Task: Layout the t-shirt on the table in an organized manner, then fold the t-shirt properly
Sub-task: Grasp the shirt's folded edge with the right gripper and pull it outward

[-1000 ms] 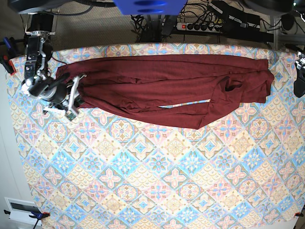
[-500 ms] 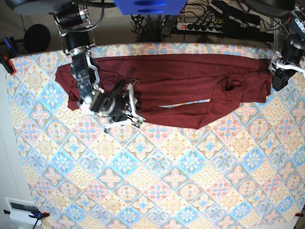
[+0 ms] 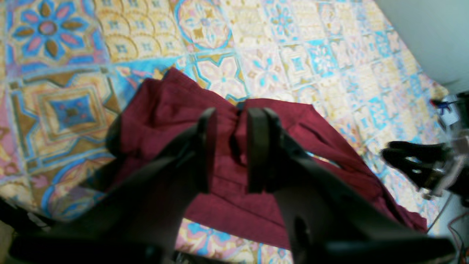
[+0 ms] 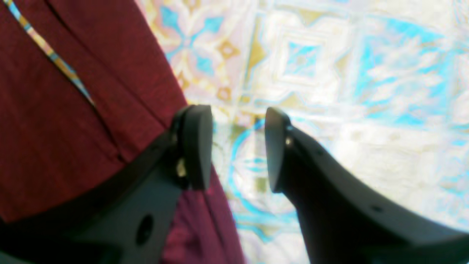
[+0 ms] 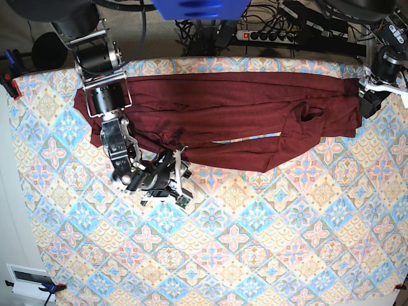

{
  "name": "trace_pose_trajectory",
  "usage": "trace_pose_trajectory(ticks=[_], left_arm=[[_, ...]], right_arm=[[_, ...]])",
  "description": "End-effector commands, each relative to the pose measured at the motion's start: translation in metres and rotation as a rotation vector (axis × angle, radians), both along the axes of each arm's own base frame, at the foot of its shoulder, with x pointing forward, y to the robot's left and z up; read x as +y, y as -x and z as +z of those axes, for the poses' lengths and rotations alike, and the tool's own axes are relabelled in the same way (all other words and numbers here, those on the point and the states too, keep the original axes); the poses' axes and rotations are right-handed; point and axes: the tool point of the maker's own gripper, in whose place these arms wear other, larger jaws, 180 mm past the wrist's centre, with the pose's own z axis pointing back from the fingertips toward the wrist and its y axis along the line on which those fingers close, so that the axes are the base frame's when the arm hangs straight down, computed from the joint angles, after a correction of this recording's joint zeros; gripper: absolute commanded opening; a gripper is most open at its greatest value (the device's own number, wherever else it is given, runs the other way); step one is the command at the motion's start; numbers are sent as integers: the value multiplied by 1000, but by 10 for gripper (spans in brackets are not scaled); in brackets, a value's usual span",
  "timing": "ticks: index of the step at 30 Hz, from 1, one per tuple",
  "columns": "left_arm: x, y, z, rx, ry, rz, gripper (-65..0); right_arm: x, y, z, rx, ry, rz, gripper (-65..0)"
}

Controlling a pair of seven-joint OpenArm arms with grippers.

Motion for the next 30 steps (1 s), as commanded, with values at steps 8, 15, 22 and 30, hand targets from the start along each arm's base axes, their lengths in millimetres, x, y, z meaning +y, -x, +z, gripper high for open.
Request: trace_pose_trajectory(ticks=[8,15,22,30], left_arm=[[3,-5,12,-45,-18,-5,-506],[3,-5,12,-46,-18,-4,-506],[3,-6,13,-47,-20,-5,-506],[3,-11,16,-65,-20,-5,-506]], right_arm=[[7,-3,-11,36,-64,-18,-423],[22,16,-30,79,-40,53,-422],[28,46,-53,140,-21,88,-423],[33,42,-42,102,-30,103,-459]])
